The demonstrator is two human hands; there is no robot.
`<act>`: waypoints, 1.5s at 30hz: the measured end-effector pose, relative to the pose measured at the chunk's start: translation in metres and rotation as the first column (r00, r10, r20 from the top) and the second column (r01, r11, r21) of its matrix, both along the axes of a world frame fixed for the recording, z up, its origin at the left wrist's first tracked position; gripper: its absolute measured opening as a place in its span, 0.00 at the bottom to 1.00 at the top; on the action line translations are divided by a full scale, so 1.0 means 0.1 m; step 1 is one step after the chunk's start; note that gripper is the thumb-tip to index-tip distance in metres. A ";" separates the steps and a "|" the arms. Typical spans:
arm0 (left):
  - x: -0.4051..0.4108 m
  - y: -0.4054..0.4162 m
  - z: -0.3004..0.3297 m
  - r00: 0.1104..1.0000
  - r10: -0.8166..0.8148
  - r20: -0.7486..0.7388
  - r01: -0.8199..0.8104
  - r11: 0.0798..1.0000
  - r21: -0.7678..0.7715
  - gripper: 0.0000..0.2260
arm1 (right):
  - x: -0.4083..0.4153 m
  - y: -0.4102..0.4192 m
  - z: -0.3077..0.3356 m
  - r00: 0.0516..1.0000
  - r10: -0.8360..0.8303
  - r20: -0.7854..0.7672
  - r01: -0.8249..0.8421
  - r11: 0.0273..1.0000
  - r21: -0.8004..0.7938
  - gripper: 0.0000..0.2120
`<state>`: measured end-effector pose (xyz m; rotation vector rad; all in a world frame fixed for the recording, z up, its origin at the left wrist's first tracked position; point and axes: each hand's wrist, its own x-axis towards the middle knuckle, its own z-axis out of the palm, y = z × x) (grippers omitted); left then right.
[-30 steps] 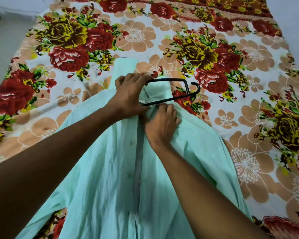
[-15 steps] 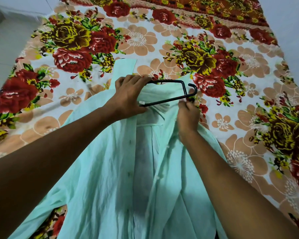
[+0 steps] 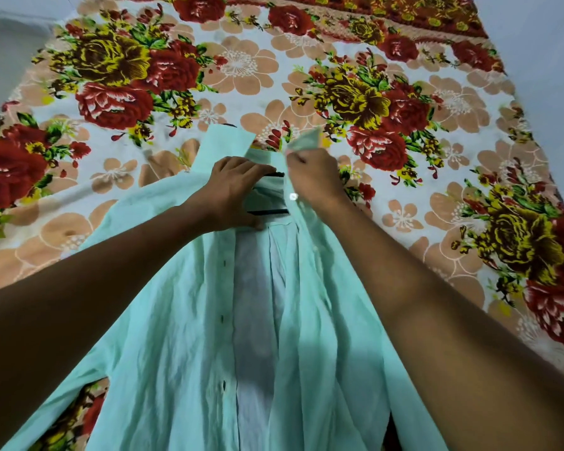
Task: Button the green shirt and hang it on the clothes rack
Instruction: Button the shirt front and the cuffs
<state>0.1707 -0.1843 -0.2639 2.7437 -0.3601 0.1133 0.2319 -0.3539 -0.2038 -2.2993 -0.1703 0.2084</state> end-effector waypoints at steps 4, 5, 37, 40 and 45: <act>0.05 0.02 0.01 0.998 0.025 0.049 -0.021 0.997 -0.074 0.26 | -0.07 0.23 -0.18 0.944 0.127 -0.304 -0.055 0.970 0.236 0.15; 0.04 0.03 0.00 0.997 0.057 0.053 -0.051 0.992 -0.112 0.25 | -0.11 0.21 -0.17 0.911 0.151 -0.383 -0.024 0.948 0.318 0.21; -3.93 -1.65 0.20 0.750 0.538 -0.384 -0.655 0.681 -0.327 0.05 | -4.00 -1.12 -0.43 0.977 0.202 0.073 -0.201 0.979 -0.022 0.08; -4.21 -1.85 0.16 0.721 0.554 -0.416 -0.679 0.685 -0.264 0.08 | -4.24 -1.31 -0.49 0.977 0.204 0.065 -0.199 0.977 -0.080 0.06; -4.38 -2.00 0.14 0.695 0.605 -0.389 -0.701 0.690 -0.180 0.10 | -4.41 -1.42 -0.59 0.977 0.213 0.018 -0.209 0.971 -0.120 0.09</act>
